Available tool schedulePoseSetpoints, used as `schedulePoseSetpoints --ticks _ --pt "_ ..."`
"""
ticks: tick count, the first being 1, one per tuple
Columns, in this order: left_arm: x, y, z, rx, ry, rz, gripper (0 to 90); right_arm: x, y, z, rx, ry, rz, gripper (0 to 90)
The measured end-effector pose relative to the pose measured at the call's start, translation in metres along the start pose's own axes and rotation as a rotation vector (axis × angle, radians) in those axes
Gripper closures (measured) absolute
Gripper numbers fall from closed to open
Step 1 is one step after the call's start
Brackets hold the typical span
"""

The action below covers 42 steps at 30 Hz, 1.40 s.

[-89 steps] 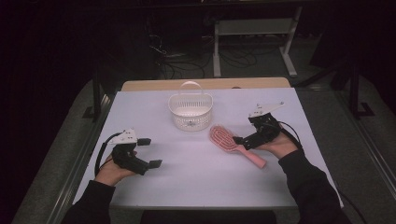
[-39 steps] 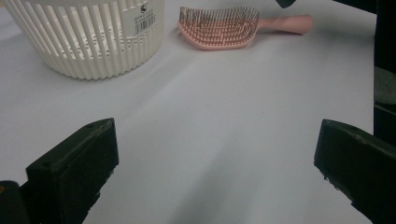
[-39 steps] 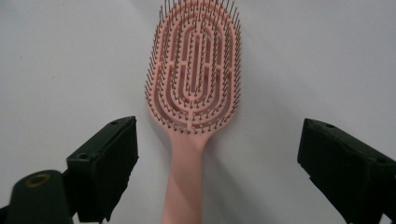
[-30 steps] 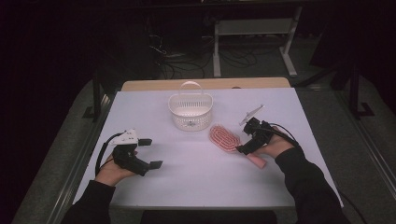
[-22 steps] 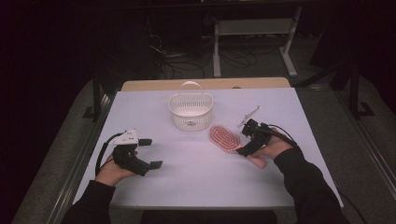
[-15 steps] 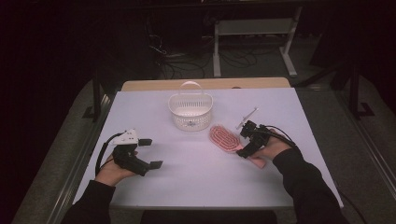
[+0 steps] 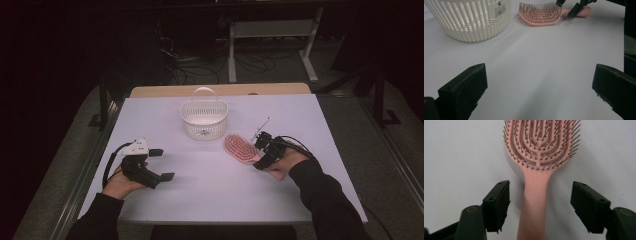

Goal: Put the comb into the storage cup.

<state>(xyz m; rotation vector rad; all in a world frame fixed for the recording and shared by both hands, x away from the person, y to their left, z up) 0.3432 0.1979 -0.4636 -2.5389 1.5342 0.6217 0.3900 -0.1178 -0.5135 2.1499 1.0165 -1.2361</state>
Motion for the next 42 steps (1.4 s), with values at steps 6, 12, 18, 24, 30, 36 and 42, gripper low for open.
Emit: schedulePoseSetpoints --ticks 6,12,18,24,30,36,42 --pt "0.000 0.000 0.000 0.000 -0.001 0.001 0.0 0.004 -0.002 0.001 -0.001 -0.022 -0.015 38.1" --pt "0.000 -0.001 0.000 0.000 0.002 0.001 0.0 0.006 -0.001 0.000 0.010 -0.036 -0.030 42.3" --pt "0.000 -0.001 -0.001 0.000 0.005 0.002 0.0 0.008 0.000 -0.003 0.006 -0.047 -0.037 45.3" --pt "-0.001 -0.002 -0.001 -0.001 0.009 0.003 0.0 0.010 -0.002 -0.005 -0.002 -0.066 -0.049 48.2" --pt "0.000 -0.001 -0.001 0.003 0.005 0.003 0.0 0.012 -0.004 -0.004 -0.014 -0.082 -0.046 52.5" --pt "0.000 -0.001 -0.001 0.002 0.004 0.002 0.0 0.012 -0.004 -0.004 -0.010 -0.087 -0.046 56.1" --pt "0.000 0.000 -0.001 0.005 0.001 0.004 0.0 0.013 -0.005 -0.004 -0.013 -0.097 -0.045 56.2"
Point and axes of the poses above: each handheld gripper's, and its own axes: x roughly forward along the jaws, z roughly out of its underside, y roughly to its right, the point moved 9 cm from there along x, roughly forward along the jaws, and after that the axes turned 10 degrees about y, right-handed, at the moved point
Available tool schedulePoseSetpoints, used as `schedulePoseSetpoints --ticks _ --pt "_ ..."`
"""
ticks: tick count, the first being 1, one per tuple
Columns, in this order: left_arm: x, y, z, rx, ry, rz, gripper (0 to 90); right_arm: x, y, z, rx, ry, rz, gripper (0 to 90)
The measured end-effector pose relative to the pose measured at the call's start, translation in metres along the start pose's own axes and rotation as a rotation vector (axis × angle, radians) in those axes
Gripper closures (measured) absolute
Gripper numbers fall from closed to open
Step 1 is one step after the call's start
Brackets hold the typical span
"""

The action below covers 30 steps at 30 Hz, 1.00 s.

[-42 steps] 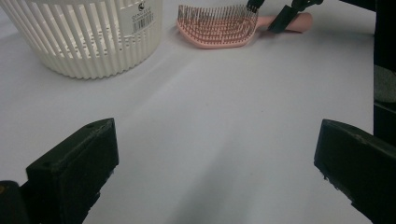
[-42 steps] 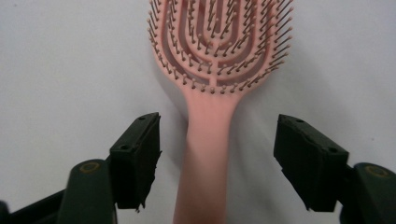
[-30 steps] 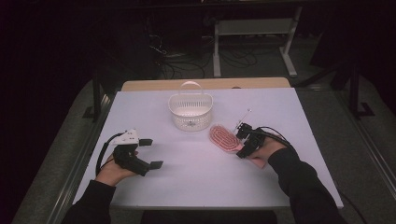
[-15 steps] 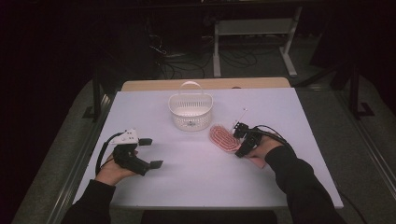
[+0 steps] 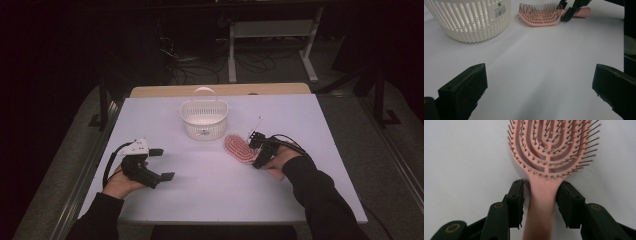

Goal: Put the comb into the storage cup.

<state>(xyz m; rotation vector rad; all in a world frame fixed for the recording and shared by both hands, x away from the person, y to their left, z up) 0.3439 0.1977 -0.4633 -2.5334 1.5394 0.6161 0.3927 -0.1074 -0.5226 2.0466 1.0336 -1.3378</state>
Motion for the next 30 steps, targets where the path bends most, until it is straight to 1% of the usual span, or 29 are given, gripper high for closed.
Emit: schedulePoseSetpoints --ticks 9,11,18,20,25,30 --pt "-0.0007 0.0000 -0.0003 -0.001 0.001 -0.001 0.0 -0.0003 0.0020 -0.0002 0.014 -0.002 0.007 62.0" --pt "-0.0007 0.0002 -0.0003 0.000 0.000 -0.001 0.0 -0.0001 0.0019 -0.0004 0.008 0.000 0.010 62.9" --pt "-0.0005 0.0004 -0.0003 0.002 -0.001 0.000 0.0 -0.0003 0.0010 -0.0002 0.017 -0.003 0.014 65.1" --pt "-0.0005 0.0004 -0.0003 0.002 -0.001 0.000 0.0 -0.0005 0.0015 -0.0001 0.017 -0.001 0.015 67.7" --pt "-0.0004 0.0006 -0.0002 0.002 -0.001 0.000 0.0 -0.0010 0.0010 0.0004 0.015 -0.003 0.019 68.6" --pt "-0.0009 0.0006 -0.0006 0.001 0.001 -0.001 0.0 -0.0021 0.0014 0.0017 0.033 0.025 0.002 68.7"
Point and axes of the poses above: each handheld gripper's, and its own axes: x roughly forward along the jaws, z roughly out of its underside, y roughly to its right, the point moved 9 cm from there along x, roughly forward along the jaws, and after that the axes turned 10 degrees about y, right-handed, at the moved point
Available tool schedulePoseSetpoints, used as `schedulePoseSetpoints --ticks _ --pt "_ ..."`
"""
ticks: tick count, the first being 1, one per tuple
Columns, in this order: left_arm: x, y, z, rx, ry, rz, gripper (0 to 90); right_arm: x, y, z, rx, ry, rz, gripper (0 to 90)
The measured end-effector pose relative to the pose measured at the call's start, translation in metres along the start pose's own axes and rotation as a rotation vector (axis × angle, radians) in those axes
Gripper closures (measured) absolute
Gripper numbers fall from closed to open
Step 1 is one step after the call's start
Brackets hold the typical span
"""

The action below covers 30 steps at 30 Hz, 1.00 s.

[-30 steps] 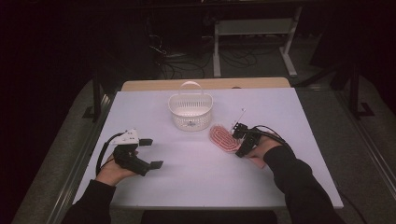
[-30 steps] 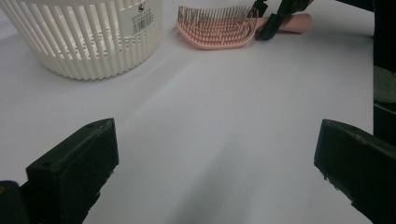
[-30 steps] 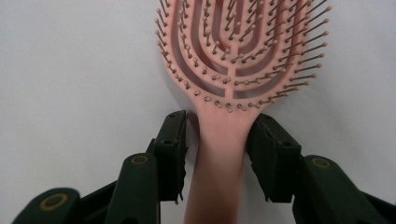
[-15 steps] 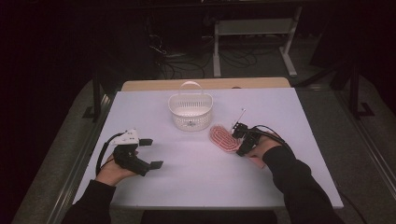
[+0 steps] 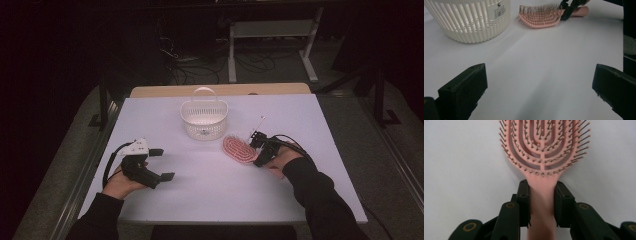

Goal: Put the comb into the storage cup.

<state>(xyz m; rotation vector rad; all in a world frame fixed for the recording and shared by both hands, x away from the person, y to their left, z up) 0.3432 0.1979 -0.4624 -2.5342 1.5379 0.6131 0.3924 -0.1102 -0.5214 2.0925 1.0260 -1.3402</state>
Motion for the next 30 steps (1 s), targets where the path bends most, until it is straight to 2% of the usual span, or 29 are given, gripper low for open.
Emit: schedulePoseSetpoints --ticks 1,6,11,23,30 --pt "0.000 0.000 0.000 -0.001 0.000 0.000 0.0 0.000 0.001 0.000 -0.009 0.009 -0.004 68.7" --pt "0.000 0.000 0.000 -0.002 0.000 0.000 0.0 -0.004 0.002 0.005 0.006 0.025 -0.030 68.7" --pt "0.000 -0.001 0.000 0.000 -0.001 0.000 0.0 -0.010 0.004 0.006 0.020 0.064 -0.048 68.7" --pt "0.002 0.000 0.001 -0.001 -0.002 0.001 0.0 -0.026 0.007 -0.002 0.052 0.214 -0.104 68.6" --pt "0.002 0.000 0.001 -0.001 -0.001 0.001 0.0 -0.036 0.010 -0.009 0.052 0.323 -0.127 68.6"
Point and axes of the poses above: each handheld gripper's, and its own axes: x roughly forward along the jaws, z roughly out of its underside, y roughly to its right, the point moved 9 cm from there along x, roughly forward along the jaws, and after that the axes turned 10 degrees about y, right-handed, at the moved point
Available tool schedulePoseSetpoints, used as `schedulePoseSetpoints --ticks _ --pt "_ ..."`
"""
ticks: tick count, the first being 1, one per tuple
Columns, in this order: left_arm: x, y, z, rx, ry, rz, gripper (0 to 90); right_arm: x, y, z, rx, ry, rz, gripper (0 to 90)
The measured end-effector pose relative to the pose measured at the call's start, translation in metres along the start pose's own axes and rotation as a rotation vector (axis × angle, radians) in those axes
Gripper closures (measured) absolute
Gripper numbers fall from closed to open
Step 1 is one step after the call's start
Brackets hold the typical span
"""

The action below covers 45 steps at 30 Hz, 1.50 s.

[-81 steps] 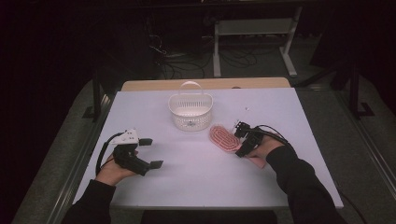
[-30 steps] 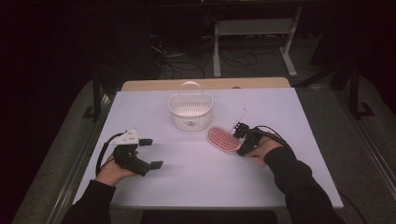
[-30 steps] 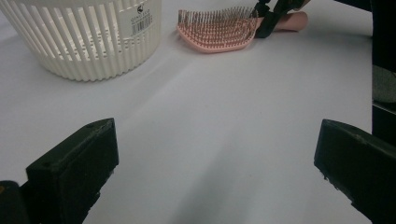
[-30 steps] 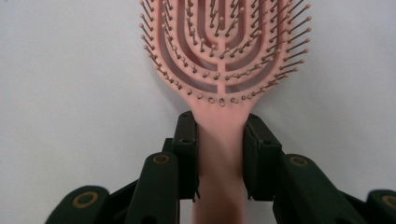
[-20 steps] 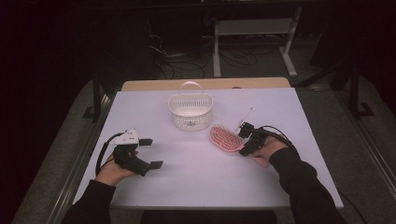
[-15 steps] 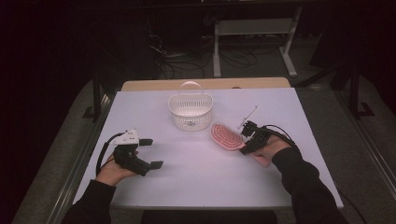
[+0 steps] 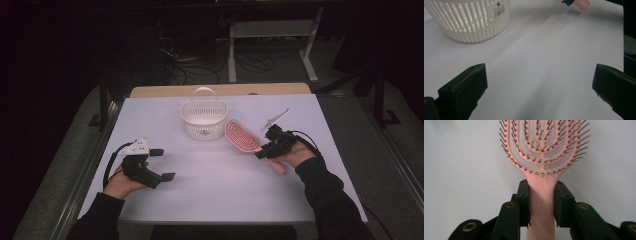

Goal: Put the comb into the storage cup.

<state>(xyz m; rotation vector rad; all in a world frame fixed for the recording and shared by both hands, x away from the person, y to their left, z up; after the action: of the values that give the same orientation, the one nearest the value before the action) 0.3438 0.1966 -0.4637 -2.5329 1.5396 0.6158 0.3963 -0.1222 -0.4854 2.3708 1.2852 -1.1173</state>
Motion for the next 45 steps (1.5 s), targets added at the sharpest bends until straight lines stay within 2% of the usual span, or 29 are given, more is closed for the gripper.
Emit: schedulePoseSetpoints --ticks 9,15,22,30,36,38,43,45 --pt "-0.001 0.000 -0.002 -0.004 0.013 -0.001 0.0 -0.007 0.001 -0.011 -0.012 0.123 -0.025 68.6" --pt "0.000 0.000 -0.005 -0.003 0.019 0.005 0.0 -0.011 -0.003 -0.019 -0.044 0.207 -0.052 68.6" --pt "0.002 0.001 -0.011 -0.007 0.041 0.021 0.0 -0.013 -0.010 -0.026 -0.074 0.271 -0.087 68.6" --pt "0.007 0.002 -0.024 0.000 0.066 0.042 0.0 -0.013 -0.017 -0.033 -0.105 0.322 -0.109 68.6" --pt "0.009 0.002 -0.032 0.006 0.078 0.050 0.0 -0.015 -0.018 -0.036 -0.111 0.345 -0.115 68.6" --pt "0.010 0.001 -0.039 0.016 0.085 0.051 0.0 -0.017 -0.020 -0.039 -0.118 0.362 -0.122 68.6" --pt "0.011 0.000 -0.054 0.036 0.099 0.055 0.0 -0.019 -0.022 -0.045 -0.132 0.370 -0.135 68.6" --pt "0.011 0.000 -0.054 0.036 0.099 0.055 0.0 -0.019 -0.022 -0.046 -0.133 0.370 -0.138 68.6"
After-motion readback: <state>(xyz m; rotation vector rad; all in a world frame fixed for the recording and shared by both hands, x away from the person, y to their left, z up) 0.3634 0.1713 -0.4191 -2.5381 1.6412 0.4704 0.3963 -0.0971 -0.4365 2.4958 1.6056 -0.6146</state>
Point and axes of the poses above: each handheld gripper's, and its own axes: x roughly forward along the jaws, z roughly out of its underside, y roughly to its right, the point moved 9 cm from there along x, roughly forward along the jaws, and after that the axes turned 10 degrees about y, right-handed, at the moved point
